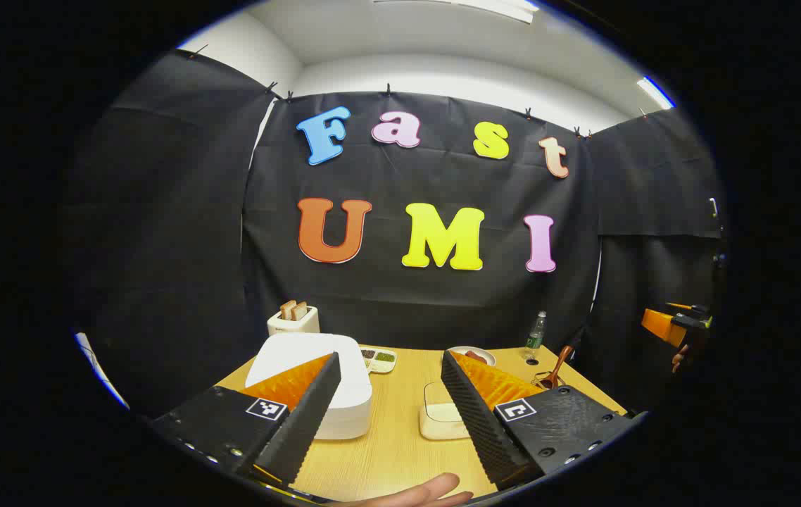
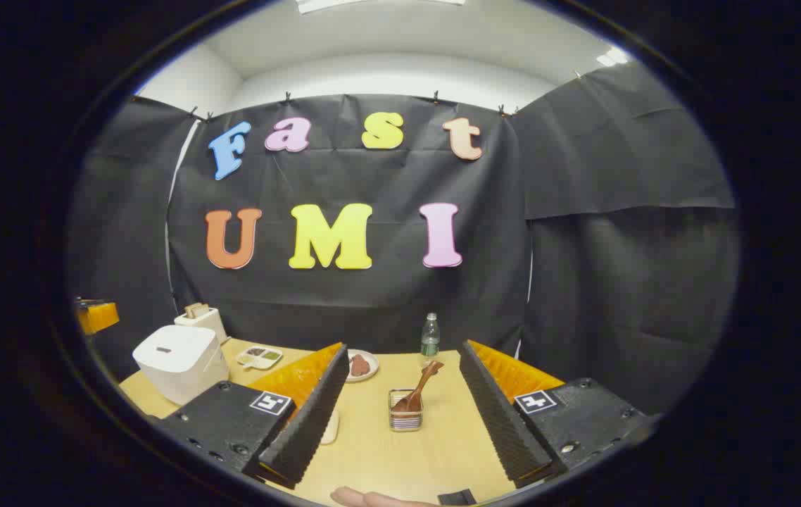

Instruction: Close the left gripper, press the button to open the rice cooker; take a wooden spoon from the chopstick holder with the right hand, scoop a spoonful of rice and pour it into the rice cooker, then put the wooden spoon back into the chopstick holder.

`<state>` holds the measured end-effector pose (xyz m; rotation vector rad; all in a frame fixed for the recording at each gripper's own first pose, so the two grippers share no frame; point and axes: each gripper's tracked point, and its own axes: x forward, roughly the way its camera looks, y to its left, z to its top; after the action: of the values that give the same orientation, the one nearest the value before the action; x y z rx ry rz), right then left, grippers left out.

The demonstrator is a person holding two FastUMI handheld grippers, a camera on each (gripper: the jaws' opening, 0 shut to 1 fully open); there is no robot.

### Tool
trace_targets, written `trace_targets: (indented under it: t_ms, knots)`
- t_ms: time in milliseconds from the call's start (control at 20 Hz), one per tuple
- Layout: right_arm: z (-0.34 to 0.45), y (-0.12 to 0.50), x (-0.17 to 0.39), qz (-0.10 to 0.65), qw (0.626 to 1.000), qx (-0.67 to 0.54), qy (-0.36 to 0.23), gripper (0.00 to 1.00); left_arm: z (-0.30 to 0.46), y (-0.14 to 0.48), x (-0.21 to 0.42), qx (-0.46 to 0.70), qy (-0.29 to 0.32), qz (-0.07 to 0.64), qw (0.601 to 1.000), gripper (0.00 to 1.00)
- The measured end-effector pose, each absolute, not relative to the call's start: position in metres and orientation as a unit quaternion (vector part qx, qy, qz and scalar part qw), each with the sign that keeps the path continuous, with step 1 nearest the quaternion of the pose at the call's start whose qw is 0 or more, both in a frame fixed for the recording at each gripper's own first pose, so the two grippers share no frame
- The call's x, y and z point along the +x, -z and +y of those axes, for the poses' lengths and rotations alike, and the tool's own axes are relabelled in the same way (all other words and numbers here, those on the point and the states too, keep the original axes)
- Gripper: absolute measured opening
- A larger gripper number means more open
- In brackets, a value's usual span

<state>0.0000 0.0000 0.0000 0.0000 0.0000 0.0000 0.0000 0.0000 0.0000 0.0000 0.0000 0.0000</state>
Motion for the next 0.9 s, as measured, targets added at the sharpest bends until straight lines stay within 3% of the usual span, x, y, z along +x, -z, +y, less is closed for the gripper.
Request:
trace_targets:
  t_ms: [700, 900]
  knots:
    - [0.0, 0.015, 0.007, -0.011, 1.0, 0.01, -0.009, 1.0, 0.033, -0.004, 0.045, 0.023, -0.022, -0.008, 0.999, 0.92]
    - [0.0, 0.025, 0.016, -0.009, 1.0, 0.003, -0.008, 1.0, 0.045, 0.003, 0.063, 0.026, -0.029, 0.01, 0.999, 0.67]
